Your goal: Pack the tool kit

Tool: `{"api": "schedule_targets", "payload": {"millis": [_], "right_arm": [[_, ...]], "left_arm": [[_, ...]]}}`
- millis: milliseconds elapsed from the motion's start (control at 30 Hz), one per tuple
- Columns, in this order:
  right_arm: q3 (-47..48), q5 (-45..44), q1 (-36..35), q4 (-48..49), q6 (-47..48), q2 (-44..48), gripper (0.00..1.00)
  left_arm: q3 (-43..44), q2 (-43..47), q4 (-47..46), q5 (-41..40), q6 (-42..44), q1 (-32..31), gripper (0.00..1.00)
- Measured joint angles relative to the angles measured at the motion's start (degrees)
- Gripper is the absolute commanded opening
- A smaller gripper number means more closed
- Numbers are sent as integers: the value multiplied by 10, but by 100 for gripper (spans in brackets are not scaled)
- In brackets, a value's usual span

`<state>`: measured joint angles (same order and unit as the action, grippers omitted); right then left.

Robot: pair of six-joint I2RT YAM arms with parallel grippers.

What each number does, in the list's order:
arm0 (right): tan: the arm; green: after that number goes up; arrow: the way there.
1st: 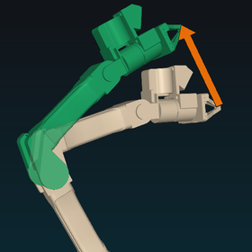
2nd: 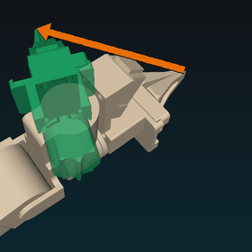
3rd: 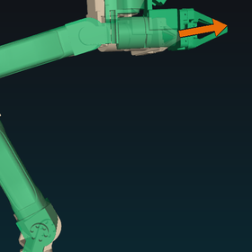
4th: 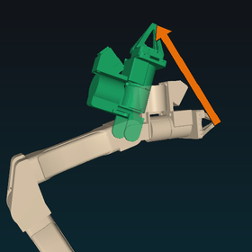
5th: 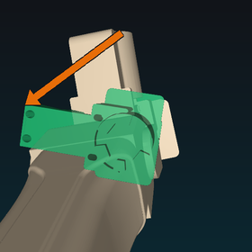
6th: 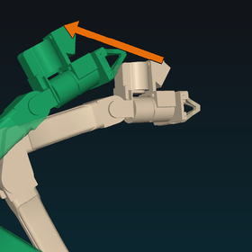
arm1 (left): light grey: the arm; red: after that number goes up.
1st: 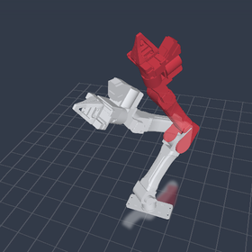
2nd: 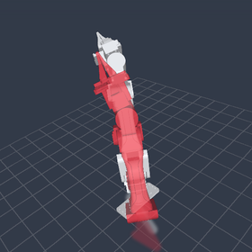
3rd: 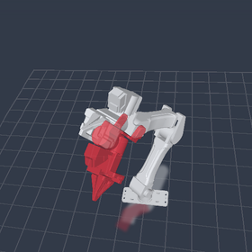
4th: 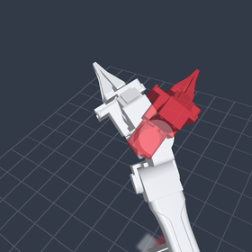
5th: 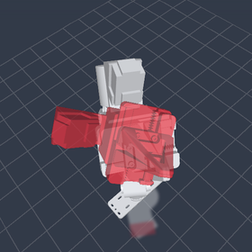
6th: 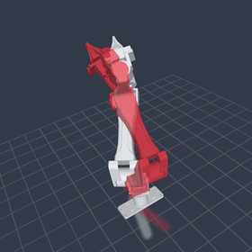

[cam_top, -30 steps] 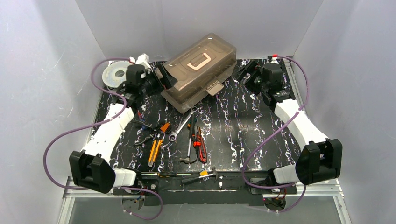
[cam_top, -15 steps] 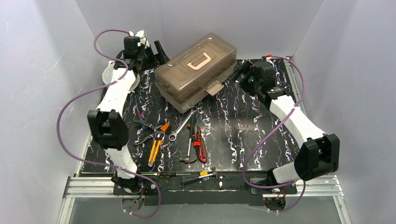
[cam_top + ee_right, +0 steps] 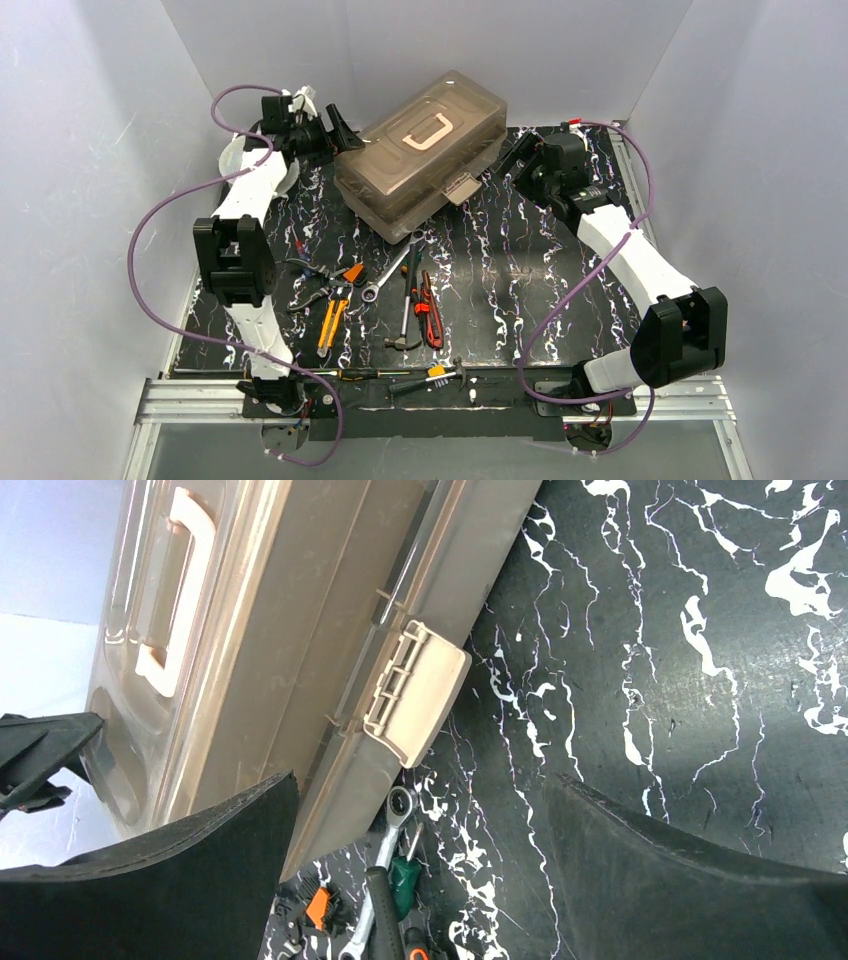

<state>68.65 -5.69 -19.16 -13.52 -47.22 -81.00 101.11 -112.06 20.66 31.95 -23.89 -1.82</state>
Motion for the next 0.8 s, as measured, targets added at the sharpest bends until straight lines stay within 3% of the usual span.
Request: {"api": "schedule_targets", "payload": {"millis": [233, 400, 500, 600, 800], "right_arm": [[-13, -1, 0, -3, 7, 1, 100], [-13, -8, 0, -3, 10, 1, 100], [-11, 3, 0, -4, 17, 0, 100], [13, 32, 0, -10, 31, -15, 100], [85, 80, 0, -14, 49, -55, 100]], "left_arm": [[-212, 127, -148, 3, -93, -27, 82], [-271, 175, -173, -11, -129, -98, 87], [-272, 183, -155, -14, -124, -124, 97], [-241, 183, -107, -38, -103, -129, 98], [-71, 129, -43, -86, -63, -121, 98]]}}
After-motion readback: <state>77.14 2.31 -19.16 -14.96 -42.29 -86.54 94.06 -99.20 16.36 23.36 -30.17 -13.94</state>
